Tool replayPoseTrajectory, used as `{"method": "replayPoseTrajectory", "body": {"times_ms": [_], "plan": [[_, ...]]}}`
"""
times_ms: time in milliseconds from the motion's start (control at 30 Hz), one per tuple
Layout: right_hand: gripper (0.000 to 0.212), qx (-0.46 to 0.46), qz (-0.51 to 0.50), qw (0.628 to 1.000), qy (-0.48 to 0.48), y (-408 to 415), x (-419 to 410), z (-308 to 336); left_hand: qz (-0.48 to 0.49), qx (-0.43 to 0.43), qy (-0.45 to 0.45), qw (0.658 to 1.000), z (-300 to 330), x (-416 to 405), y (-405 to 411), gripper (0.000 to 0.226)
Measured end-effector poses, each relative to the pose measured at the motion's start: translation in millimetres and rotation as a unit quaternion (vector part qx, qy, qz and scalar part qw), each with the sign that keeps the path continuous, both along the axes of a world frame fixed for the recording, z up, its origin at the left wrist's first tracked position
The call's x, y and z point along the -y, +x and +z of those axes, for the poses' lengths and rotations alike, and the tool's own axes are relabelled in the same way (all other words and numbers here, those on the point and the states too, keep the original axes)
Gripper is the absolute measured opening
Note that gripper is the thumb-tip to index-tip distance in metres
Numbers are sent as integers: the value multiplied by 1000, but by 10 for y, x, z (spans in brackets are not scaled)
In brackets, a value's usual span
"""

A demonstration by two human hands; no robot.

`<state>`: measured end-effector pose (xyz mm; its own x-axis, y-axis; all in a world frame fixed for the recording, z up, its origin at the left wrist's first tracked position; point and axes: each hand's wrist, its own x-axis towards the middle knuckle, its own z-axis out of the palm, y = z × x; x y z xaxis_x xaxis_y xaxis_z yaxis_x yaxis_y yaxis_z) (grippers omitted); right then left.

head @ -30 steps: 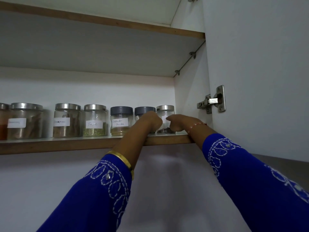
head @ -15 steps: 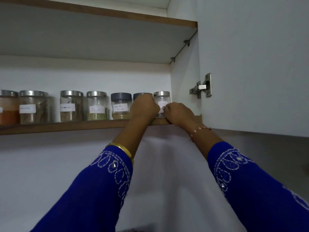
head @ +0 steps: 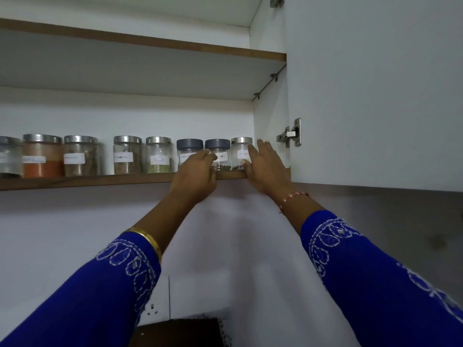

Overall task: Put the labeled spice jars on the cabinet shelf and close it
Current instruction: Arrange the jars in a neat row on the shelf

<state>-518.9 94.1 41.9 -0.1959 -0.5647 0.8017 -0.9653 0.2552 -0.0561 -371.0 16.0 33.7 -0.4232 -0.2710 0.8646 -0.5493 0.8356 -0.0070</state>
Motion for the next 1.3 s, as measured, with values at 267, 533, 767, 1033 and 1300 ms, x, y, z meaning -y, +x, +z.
{"method": "replayPoseTrajectory", "body": {"times_ms": [267, 533, 767, 1033, 1300], "plan": [[56, -29, 21, 999, -30, 463, -416, -101, 21, -33, -36, 999, -100, -387, 558, 37], [56, -34, 72, 996, -47, 992, -600, -187, 62, -46, -56, 995, -177, -726, 1218, 37], [57, -9, 118, 992, -48, 1676, -509, -217, 118, -57, -60, 990, -211, -798, 2089, 38], [57, -8, 143, 988, -58, 2733, -350, -313, 158, -65, -52, 984, -299, -744, 3269, 38], [57, 2, 166, 984, -60, 3915, -191, -287, 156, -110, -56, 980, -179, -678, 4464, 36]]}}
